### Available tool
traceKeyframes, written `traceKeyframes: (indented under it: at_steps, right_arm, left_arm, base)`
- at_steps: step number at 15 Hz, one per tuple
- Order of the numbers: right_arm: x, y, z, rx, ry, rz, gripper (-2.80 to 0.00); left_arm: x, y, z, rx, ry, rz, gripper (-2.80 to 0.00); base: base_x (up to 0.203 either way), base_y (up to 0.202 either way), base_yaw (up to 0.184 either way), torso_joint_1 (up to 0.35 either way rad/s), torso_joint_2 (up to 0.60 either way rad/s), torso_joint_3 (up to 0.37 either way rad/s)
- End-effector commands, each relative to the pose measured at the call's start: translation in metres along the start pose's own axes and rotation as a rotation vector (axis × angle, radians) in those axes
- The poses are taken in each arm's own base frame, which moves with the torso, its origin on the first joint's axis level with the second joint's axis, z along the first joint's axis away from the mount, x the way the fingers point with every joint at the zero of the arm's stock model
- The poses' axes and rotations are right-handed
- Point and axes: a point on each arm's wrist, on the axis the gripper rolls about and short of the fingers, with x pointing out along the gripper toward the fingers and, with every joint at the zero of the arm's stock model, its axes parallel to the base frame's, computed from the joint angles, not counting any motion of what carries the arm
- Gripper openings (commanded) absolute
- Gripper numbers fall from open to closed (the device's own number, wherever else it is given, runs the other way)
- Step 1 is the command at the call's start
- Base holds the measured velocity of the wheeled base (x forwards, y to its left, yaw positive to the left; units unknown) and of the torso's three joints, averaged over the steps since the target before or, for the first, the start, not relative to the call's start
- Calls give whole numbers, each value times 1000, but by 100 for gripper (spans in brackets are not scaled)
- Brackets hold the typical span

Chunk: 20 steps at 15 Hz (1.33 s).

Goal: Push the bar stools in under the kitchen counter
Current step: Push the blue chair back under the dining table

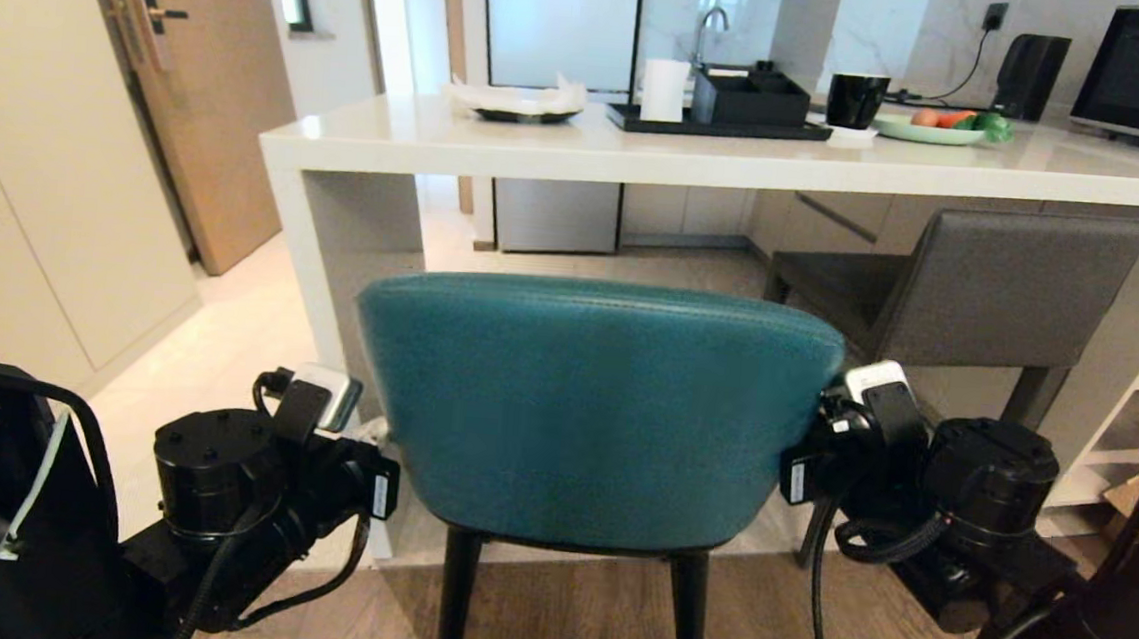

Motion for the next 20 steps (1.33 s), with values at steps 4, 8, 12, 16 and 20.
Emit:
traceKeyframes:
  at_steps: [4, 8, 12, 16, 20]
  right_arm:
    - [-12, 8, -12, -12, 49, 51, -280]
    - [7, -1, -21, 1, 66, 11, -280]
    - [54, -16, -20, 6, 6, -66, -280]
    - [57, -20, -3, 9, -30, -77, -280]
    - [53, -35, 7, 18, -59, -118, -280]
  left_arm:
    - [-11, -1, -11, 8, 51, -12, -280]
    - [-5, 4, -30, 3, 129, 15, -280]
    - [-6, 22, -36, -25, 157, 76, -280]
    - [7, 34, -27, -39, 98, 119, -280]
    - [25, 66, -11, -58, -2, 213, -280]
  base:
    - [0, 0, 0, 0, 0, 0]
    - [0, 0, 0, 0, 0, 0]
    - [0, 0, 0, 0, 0, 0]
    - [0, 0, 0, 0, 0, 0]
    - [0, 0, 0, 0, 0, 0]
